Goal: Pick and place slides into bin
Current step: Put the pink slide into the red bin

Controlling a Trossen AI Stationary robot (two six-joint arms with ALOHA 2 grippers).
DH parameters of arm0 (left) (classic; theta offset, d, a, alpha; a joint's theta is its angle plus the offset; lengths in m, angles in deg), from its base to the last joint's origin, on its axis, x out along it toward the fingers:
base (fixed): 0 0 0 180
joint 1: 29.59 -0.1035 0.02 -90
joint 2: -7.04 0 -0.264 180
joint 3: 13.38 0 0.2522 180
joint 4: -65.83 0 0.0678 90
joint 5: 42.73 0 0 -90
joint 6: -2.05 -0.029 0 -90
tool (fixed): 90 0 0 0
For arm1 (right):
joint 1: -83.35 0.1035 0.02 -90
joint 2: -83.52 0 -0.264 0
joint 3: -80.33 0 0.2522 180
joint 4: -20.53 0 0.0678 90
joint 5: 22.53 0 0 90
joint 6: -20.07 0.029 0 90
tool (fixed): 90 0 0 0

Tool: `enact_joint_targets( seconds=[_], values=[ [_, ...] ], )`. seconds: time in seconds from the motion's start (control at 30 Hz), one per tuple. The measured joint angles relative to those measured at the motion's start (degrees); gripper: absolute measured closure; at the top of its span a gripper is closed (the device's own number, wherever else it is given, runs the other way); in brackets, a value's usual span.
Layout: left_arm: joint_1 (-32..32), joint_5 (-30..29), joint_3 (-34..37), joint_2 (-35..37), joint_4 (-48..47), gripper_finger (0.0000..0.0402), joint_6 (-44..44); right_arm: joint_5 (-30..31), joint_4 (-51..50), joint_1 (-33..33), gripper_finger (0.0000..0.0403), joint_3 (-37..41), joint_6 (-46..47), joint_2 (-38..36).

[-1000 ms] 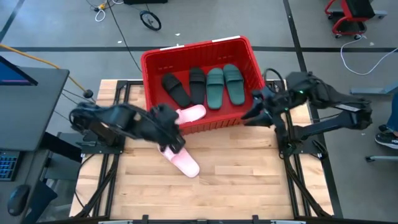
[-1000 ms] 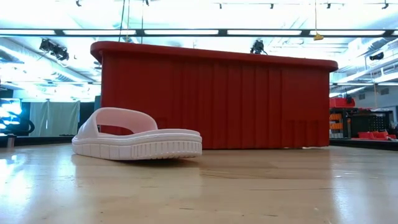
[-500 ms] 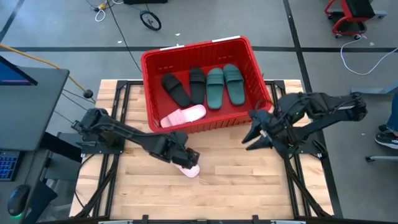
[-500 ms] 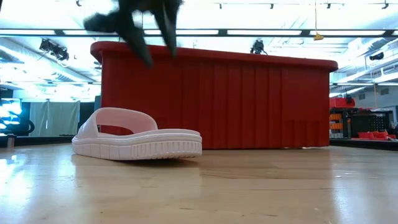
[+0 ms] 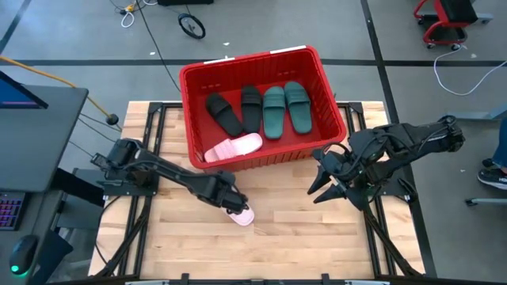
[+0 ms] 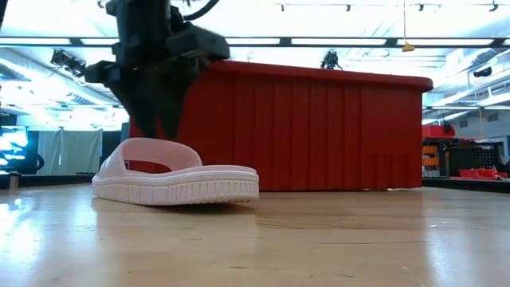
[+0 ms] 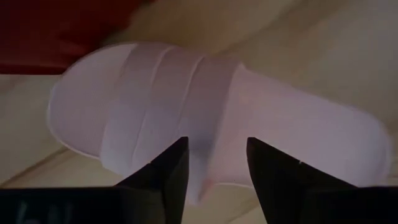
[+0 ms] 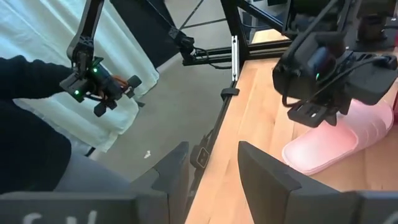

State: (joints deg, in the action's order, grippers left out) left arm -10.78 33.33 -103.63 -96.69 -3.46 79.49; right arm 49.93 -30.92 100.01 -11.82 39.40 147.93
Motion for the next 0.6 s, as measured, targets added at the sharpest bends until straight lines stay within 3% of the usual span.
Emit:
enact_joint_targets(
  seconds=[0.4,0.5,0.6],
  values=[
    [0.1,0.1,-0.1,-3.1,-9.7,0.0281,-0.7,0.2,0.3,-0.2,0.0261,0.0,-7.5,-0.1],
    [0.0,-0.3,0.0,-3.1,-9.6,0.0314,-0.7,1.3,0.7,-0.8,0.0261,0.0,-7.9,-0.1],
    [0.5,0.7,-0.2,-3.0,-9.1,0.0373,-1.7,1.5,1.5,-1.8,0.0261,0.0,-8.0,-0.1]
  ],
)
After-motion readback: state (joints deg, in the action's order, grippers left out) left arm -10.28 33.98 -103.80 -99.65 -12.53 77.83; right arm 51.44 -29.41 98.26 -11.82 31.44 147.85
